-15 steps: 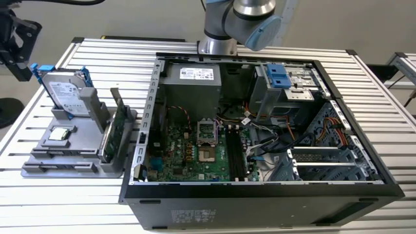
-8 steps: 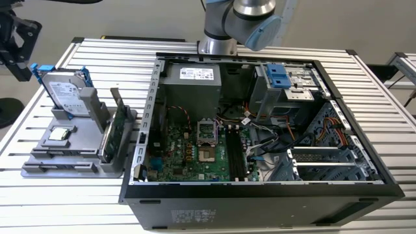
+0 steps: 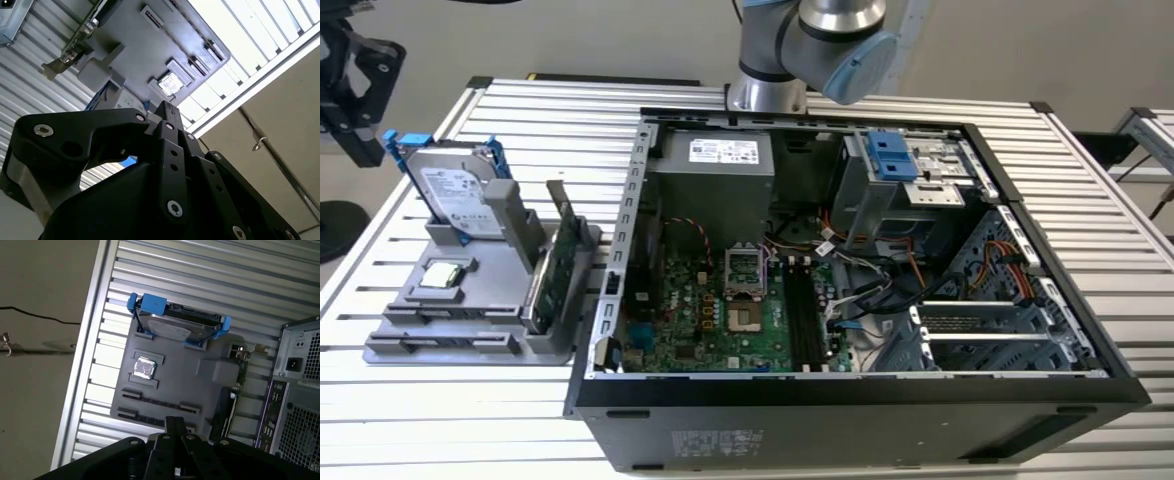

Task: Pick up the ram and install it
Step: 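Pick up the ram and move it above insertion slot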

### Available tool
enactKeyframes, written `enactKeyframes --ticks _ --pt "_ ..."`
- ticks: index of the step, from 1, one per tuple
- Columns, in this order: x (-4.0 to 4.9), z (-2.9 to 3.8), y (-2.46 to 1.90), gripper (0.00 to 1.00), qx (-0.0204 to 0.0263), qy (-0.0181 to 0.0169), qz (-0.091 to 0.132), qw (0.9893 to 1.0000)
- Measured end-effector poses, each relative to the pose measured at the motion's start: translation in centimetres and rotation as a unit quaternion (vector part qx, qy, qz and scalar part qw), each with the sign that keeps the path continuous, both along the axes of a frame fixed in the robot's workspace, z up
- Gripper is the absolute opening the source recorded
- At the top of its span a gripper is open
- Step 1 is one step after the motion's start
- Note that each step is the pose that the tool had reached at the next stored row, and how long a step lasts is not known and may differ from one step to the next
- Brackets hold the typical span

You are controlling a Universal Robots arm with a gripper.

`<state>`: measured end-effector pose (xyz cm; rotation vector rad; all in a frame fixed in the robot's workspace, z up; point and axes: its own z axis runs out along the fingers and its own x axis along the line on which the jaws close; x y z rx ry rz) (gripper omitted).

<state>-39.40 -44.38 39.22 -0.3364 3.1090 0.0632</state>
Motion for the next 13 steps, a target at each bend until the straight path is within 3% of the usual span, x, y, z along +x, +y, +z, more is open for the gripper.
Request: enactKeyframes --ticks 7,13 --pt "0.00 0.00 0.00 0.00 -0.0012 0.0000 0.029 0.9996" --pt "0.00 0.00 0.00 0.00 -0.0019 0.0000 0.061 0.9981"
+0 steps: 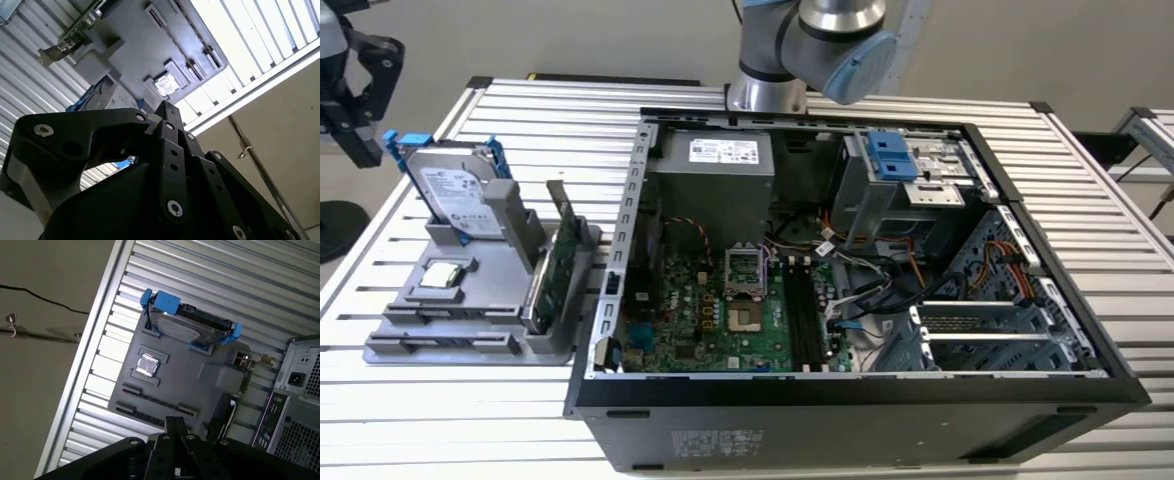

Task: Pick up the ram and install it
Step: 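Pick up the ram and move it above insertion slot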

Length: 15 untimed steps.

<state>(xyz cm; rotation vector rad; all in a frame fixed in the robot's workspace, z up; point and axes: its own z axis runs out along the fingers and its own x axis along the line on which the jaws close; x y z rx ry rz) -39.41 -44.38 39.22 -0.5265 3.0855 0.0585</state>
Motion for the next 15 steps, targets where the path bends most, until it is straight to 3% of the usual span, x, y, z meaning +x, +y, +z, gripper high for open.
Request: enactKeyframes --ticks 7,15 --pt "0.00 0.00 0.00 0.00 -0.0005 0.0000 0.037 0.9993" --pt "0.00 -0.01 0.00 0.00 -0.0007 0.0000 0.078 0.9970"
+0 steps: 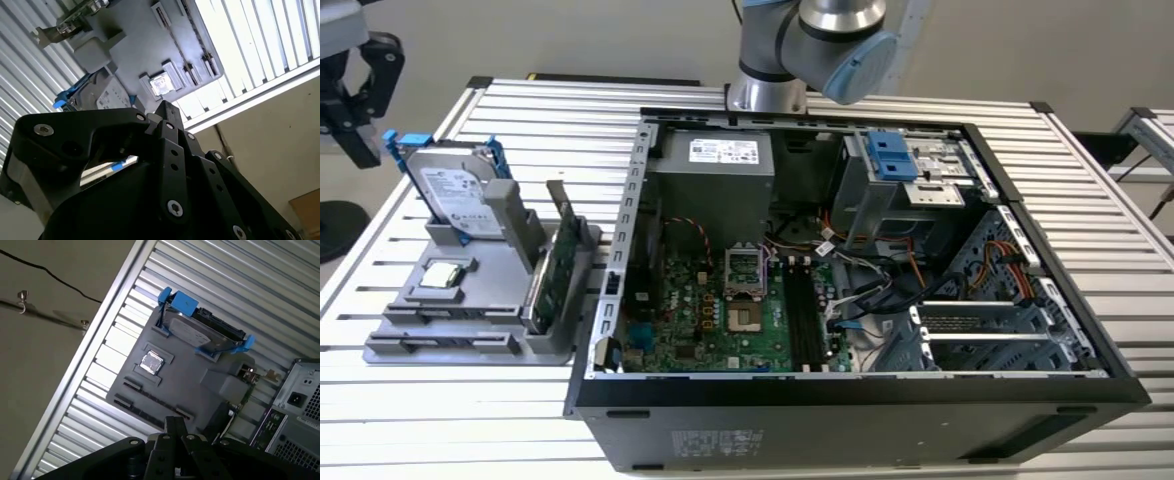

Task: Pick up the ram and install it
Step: 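Pick up the ram and move it above insertion slot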

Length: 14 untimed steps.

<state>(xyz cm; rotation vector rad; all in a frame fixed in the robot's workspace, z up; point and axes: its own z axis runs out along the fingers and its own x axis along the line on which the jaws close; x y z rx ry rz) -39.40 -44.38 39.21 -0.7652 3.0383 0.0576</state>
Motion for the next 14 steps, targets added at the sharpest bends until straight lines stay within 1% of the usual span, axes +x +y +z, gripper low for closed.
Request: enactKeyframes --ticks 4,7,11,14 --pt "0.00 -0.02 0.00 0.00 0.0000 0.0000 0.020 0.9998" --pt "0.00 -0.03 0.00 0.00 0.0000 0.0000 0.035 0.9994" --pt "0.00 -0.04 0.00 0.00 0.0000 0.0000 0.054 0.9985" --pt "0.00 -0.05 0.00 0.00 0.0000 0.0000 0.068 0.9977"
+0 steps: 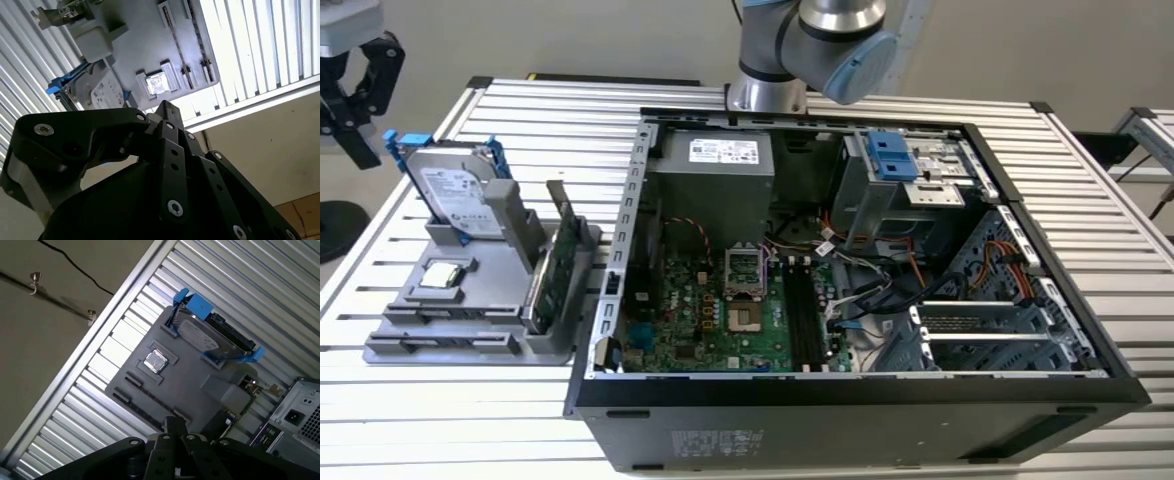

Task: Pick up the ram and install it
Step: 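Pick up the ram and move it above insertion slot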

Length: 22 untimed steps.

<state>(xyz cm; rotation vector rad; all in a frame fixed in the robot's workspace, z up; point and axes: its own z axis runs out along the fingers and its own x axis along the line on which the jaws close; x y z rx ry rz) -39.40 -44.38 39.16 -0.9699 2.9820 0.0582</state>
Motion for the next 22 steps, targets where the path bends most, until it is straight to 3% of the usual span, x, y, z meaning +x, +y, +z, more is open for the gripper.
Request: enactKeyframes --ticks 6,15,22 --pt "0.00 0.00 0.00 0.00 0.0000 0.0000 0.018 0.9998" --pt "0.00 -0.02 0.00 0.00 0.0000 0.0000 0.024 0.9997" --pt "0.00 -0.08 0.00 0.00 0.0000 0.0000 0.054 0.9986"
